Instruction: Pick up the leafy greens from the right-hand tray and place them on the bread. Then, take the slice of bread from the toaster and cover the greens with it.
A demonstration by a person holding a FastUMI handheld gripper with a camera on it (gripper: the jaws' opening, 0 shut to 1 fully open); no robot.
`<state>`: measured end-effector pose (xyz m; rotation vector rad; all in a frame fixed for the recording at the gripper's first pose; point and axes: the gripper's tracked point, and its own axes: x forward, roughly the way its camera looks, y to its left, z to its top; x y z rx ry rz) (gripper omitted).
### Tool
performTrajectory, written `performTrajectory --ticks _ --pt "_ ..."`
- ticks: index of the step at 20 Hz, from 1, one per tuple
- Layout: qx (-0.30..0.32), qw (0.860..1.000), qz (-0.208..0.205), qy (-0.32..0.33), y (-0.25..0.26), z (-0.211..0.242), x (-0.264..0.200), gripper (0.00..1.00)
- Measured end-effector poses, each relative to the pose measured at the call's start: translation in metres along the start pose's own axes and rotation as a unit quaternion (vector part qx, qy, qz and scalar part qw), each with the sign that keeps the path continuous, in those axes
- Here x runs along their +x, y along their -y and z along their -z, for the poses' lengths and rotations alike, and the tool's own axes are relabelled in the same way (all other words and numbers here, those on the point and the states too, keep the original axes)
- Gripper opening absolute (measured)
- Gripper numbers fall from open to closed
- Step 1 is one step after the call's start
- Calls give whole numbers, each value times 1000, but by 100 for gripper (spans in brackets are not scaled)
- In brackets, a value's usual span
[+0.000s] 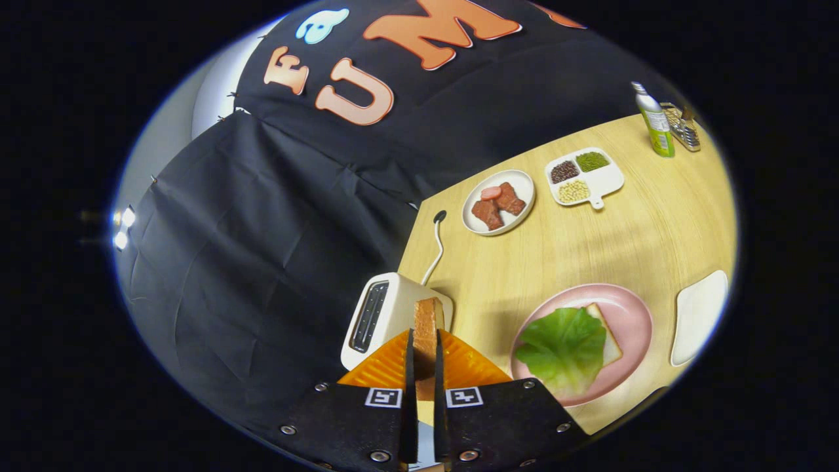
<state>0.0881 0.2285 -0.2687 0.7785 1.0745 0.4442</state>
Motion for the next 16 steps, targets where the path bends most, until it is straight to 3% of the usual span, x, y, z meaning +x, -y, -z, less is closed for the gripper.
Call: performTrajectory --ticks 11,16 --pt "9 1000 16 -8 71 24 -6 10" --pt "13 999 42 -17 114 33 -5 10"
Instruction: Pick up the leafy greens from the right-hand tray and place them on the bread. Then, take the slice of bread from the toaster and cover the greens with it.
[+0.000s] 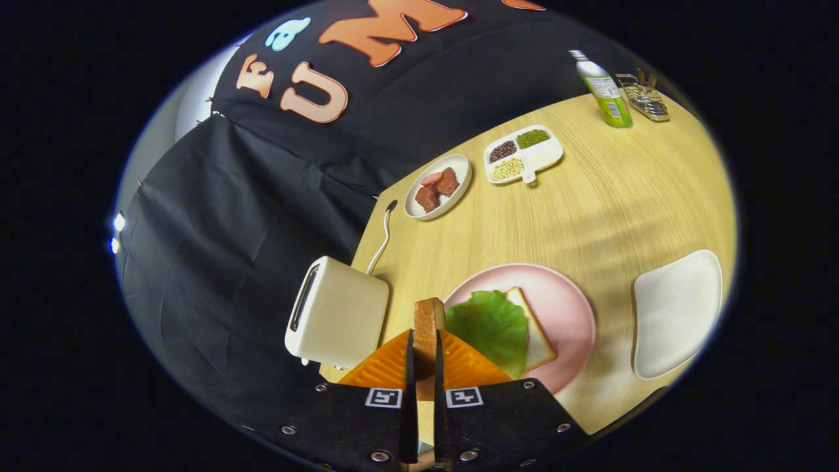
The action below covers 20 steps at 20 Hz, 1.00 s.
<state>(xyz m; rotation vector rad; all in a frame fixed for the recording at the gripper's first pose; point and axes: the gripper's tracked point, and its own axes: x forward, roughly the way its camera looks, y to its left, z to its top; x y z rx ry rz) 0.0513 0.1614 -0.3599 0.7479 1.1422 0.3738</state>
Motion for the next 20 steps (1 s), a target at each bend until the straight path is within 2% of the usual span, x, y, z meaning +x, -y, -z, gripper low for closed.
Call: performTrajectory --ticks 3,14,16,19,20 --pt "4 1000 -5 -14 12 5 4 10" --pt "-30 999 43 -8 59 4 10 10" --pt "-32 998 51 -5 63 3 10 14" --pt "-41 997 63 5 71 -2 9 15" --pt "-48 996 77 8 76 -2 10 20"
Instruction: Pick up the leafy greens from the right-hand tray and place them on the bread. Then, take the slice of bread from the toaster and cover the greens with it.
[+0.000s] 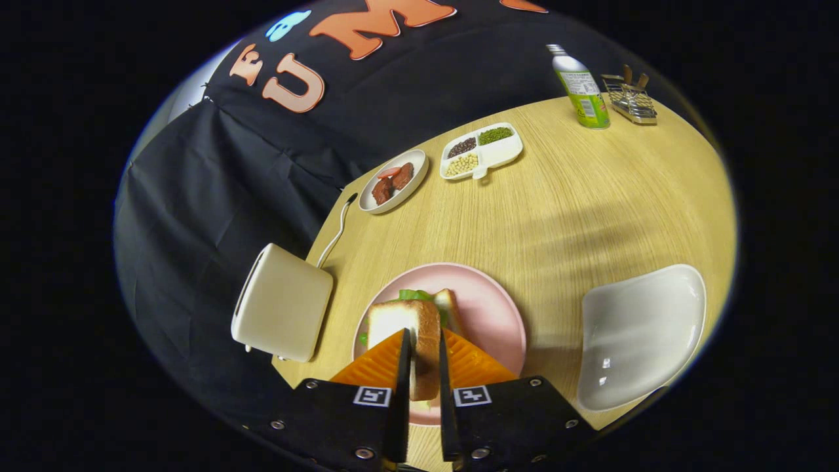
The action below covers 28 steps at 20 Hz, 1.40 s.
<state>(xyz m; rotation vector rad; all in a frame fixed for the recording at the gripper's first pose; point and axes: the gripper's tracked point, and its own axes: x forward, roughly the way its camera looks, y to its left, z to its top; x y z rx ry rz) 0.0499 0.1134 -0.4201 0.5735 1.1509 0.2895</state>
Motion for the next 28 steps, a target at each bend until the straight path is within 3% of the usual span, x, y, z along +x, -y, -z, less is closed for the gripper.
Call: performTrajectory --ticks 2,6,14,18,25,28 --pt "-13 1000 18 3 6 1 1 32" --pt "-23 999 25 25 6 -6 -5 43" --pt "-94 985 52 135 -16 -50 -58 74" --pt "-138 969 55 196 -43 -68 -98 87" --pt "-196 935 47 293 -96 -82 -183 91" --pt "-217 912 46 344 -115 -84 -219 93"
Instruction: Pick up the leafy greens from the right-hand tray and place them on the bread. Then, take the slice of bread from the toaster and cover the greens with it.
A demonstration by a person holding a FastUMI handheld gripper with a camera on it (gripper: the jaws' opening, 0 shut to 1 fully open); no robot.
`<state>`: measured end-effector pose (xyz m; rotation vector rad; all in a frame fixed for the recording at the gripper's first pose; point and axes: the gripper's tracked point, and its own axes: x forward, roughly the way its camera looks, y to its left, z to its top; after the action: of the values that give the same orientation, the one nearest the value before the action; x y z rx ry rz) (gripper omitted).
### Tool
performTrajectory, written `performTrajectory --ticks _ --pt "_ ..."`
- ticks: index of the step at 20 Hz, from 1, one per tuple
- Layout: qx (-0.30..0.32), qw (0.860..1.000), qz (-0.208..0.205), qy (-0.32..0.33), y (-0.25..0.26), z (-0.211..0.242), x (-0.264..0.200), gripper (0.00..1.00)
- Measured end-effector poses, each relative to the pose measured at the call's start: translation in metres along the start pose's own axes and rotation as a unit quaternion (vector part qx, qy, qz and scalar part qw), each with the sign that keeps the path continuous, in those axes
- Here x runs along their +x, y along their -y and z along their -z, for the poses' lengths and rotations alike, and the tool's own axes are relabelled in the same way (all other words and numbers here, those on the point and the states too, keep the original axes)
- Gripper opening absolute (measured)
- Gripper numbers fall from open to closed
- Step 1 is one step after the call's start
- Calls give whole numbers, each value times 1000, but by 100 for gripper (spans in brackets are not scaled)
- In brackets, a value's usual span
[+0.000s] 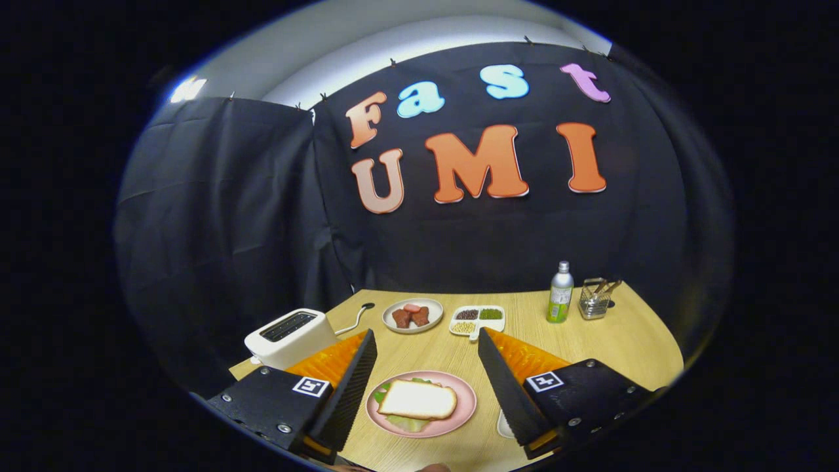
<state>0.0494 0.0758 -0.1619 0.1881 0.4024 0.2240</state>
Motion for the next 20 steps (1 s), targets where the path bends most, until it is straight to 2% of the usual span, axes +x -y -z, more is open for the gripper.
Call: performTrajectory --ticks 8,10,13,20 --pt "-52 992 54 99 -8 -58 -59 96" --pt "-63 990 61 112 -13 -64 -76 97" --pt "-83 981 102 140 -3 -75 -98 97" --pt "-89 968 157 175 19 -84 -123 97"
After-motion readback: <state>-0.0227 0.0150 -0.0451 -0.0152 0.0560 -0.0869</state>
